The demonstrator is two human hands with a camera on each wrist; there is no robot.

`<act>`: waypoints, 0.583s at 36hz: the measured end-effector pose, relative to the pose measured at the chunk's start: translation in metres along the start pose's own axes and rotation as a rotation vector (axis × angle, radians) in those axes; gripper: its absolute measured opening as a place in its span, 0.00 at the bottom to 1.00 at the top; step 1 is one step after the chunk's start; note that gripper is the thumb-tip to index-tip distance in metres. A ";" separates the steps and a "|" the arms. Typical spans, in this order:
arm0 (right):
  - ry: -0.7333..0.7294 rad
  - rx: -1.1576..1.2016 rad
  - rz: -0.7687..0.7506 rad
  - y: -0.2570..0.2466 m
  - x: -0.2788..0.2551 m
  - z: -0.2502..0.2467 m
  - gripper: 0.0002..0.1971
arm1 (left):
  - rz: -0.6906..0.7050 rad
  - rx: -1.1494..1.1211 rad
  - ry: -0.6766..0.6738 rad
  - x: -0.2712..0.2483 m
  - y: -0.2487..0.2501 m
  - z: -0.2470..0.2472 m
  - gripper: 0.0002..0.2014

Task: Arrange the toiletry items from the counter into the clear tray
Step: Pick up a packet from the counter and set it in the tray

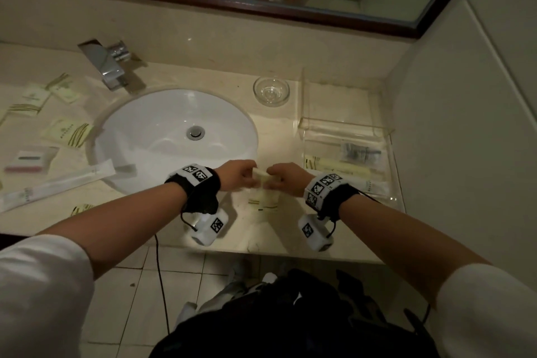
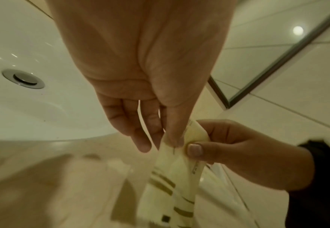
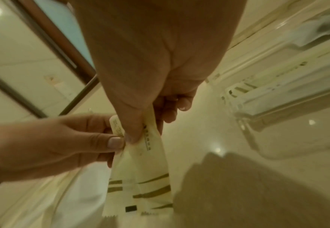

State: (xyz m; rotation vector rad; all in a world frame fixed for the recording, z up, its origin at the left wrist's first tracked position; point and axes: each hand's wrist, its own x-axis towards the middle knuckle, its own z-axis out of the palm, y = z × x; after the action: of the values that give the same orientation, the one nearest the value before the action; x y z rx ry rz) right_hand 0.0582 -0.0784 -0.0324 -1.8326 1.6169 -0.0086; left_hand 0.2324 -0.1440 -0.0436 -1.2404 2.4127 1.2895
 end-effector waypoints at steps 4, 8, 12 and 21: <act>0.159 0.193 0.090 0.013 -0.004 -0.021 0.12 | -0.015 -0.316 0.050 0.009 0.016 -0.013 0.08; 0.318 0.397 0.175 0.031 -0.008 -0.037 0.12 | -0.002 -0.489 0.072 0.021 0.037 -0.022 0.07; 0.442 0.557 0.227 0.044 -0.020 -0.047 0.09 | -0.001 -0.597 0.075 0.037 0.055 -0.024 0.08; 0.539 0.577 0.409 0.088 -0.039 -0.051 0.15 | -0.011 -0.619 0.079 0.076 0.094 -0.006 0.13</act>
State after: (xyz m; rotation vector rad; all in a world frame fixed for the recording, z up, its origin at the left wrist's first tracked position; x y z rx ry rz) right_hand -0.0490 -0.0679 -0.0199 -1.0830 2.0497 -0.7608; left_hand 0.1166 -0.1663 -0.0157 -1.4462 2.1077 2.1170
